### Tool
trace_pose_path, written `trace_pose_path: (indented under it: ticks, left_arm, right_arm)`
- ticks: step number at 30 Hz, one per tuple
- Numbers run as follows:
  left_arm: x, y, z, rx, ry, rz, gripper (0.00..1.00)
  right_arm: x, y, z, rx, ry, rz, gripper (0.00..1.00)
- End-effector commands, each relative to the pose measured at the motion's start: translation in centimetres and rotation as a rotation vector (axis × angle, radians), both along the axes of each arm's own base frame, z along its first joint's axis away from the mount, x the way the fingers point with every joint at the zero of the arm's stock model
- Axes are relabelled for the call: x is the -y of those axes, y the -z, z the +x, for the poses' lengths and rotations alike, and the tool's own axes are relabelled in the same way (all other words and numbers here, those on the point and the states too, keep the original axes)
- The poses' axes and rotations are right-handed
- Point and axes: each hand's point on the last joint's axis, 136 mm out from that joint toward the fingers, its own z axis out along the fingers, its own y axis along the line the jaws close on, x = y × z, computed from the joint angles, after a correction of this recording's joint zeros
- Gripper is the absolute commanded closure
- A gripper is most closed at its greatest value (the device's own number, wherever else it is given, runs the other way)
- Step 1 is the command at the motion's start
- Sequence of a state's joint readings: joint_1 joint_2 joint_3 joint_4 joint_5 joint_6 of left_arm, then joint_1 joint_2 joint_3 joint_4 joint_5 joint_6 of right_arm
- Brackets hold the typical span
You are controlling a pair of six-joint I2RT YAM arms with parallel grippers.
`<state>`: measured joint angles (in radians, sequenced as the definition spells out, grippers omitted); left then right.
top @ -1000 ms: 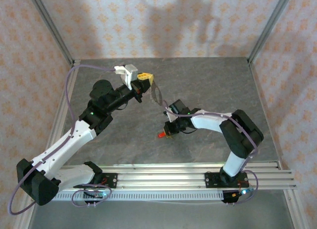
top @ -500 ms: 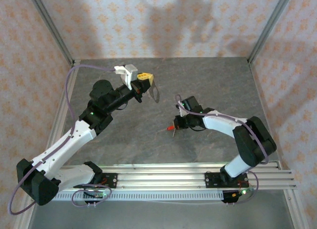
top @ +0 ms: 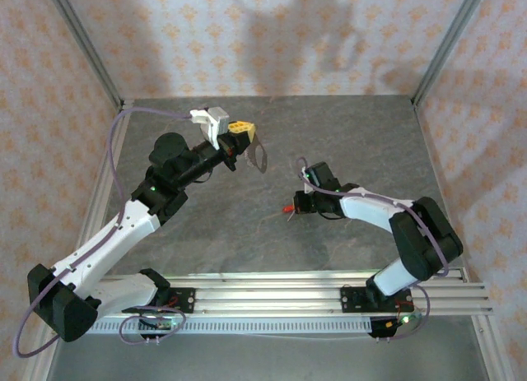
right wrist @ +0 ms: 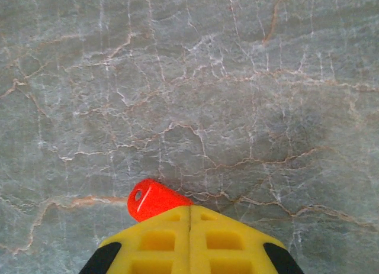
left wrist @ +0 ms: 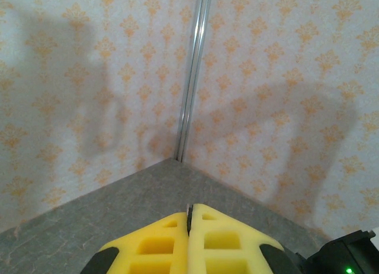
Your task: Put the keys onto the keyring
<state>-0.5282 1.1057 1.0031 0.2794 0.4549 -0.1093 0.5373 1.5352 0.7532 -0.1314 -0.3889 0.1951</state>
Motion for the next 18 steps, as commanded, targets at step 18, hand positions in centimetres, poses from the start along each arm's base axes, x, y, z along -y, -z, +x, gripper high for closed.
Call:
trace_pose_path:
  ticks: [18]
  left_arm:
    - [-0.3,-1.7,-0.1,0.037,0.000,-0.040,1.00]
  right_arm:
    - [0.8,0.8,-1.1,-0.018,0.041,0.021,0.85]
